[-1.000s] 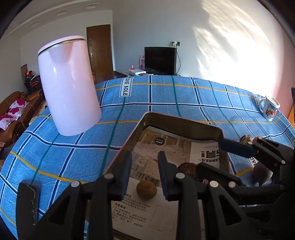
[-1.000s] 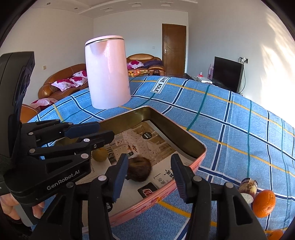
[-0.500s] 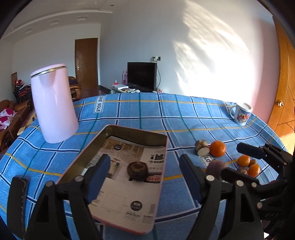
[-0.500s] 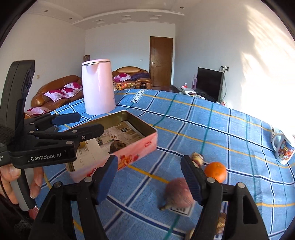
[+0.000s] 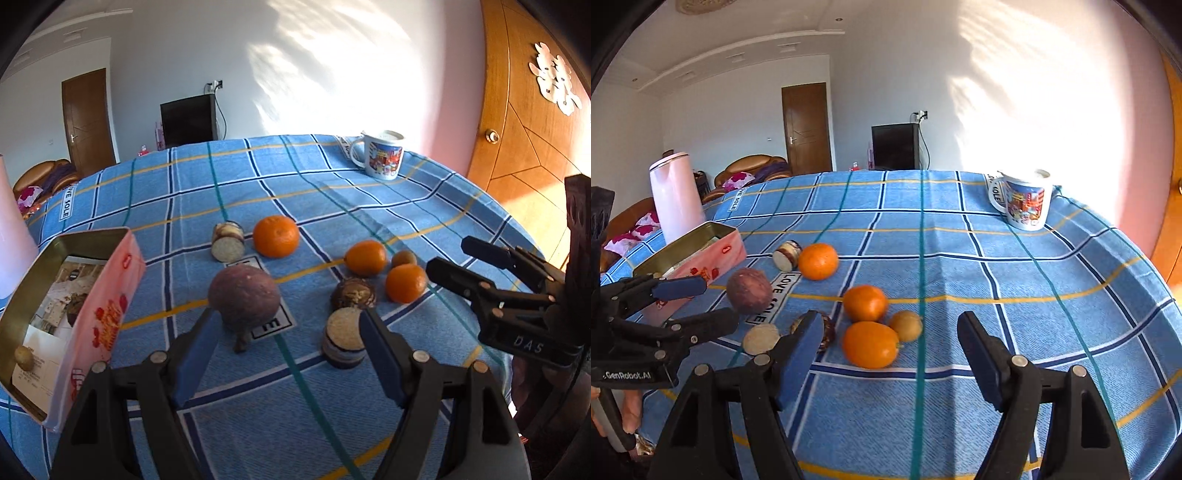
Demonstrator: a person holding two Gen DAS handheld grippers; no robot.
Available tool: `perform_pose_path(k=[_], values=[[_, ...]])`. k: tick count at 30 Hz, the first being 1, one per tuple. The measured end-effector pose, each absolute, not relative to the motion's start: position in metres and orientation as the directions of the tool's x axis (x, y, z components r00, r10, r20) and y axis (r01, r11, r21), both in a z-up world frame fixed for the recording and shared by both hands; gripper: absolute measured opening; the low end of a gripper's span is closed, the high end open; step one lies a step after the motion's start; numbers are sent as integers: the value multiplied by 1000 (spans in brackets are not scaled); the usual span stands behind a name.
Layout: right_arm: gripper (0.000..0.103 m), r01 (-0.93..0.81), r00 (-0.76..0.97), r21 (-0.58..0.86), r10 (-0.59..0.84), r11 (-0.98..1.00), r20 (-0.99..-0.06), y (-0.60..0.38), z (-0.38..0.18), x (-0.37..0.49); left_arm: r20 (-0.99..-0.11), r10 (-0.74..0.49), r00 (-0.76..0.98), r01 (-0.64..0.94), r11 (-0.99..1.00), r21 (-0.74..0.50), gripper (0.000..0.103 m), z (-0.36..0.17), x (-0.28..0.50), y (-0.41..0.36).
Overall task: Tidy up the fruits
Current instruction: 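Reach and grasp the small jar with beige lid with the left gripper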
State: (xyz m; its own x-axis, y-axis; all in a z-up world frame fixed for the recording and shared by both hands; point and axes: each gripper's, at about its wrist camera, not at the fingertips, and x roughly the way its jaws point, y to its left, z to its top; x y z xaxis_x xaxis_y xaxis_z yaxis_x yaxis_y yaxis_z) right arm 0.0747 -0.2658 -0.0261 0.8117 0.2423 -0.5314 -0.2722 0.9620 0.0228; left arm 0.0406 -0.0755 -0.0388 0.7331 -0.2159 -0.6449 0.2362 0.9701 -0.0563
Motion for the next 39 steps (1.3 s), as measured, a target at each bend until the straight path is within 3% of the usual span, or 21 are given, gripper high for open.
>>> perform_pose_path(k=[3, 6, 11, 25, 27, 29, 33, 39], values=[[76, -240, 815, 48, 228, 970, -532, -278, -30, 79, -669, -234, 706, 265, 963, -57, 78, -43, 47, -87], [76, -229, 816, 58, 224, 972, -533, -285, -34, 79, -678, -258, 688, 295, 953, -63, 67, -45, 49, -95], [76, -231, 811, 61, 227, 971, -539, -282, -35, 82, -681, -293, 671, 343, 937, -65, 59, -46, 50, -105], [76, -221, 805, 56, 215, 974, -552, -274, -35, 91, -699, -298, 650, 350, 934, -73, 66, -51, 48, -107], [76, -229, 802, 53, 219, 972, -555, -273, -35, 92, -715, -287, 637, 344, 936, -70, 56, -55, 51, -109], [76, -242, 787, 46, 223, 969, -575, -270, -38, 94, -721, -304, 623, 350, 932, -91, 37, -57, 54, -108], [75, -286, 751, 17, 235, 958, -617, -260, -42, 98, -708, -303, 638, 338, 936, -97, 37, -55, 51, -103], [60, -342, 684, 8, 255, 940, -684, -250, -51, 107, -671, -267, 692, 281, 955, -91, 37, -49, 50, -87]])
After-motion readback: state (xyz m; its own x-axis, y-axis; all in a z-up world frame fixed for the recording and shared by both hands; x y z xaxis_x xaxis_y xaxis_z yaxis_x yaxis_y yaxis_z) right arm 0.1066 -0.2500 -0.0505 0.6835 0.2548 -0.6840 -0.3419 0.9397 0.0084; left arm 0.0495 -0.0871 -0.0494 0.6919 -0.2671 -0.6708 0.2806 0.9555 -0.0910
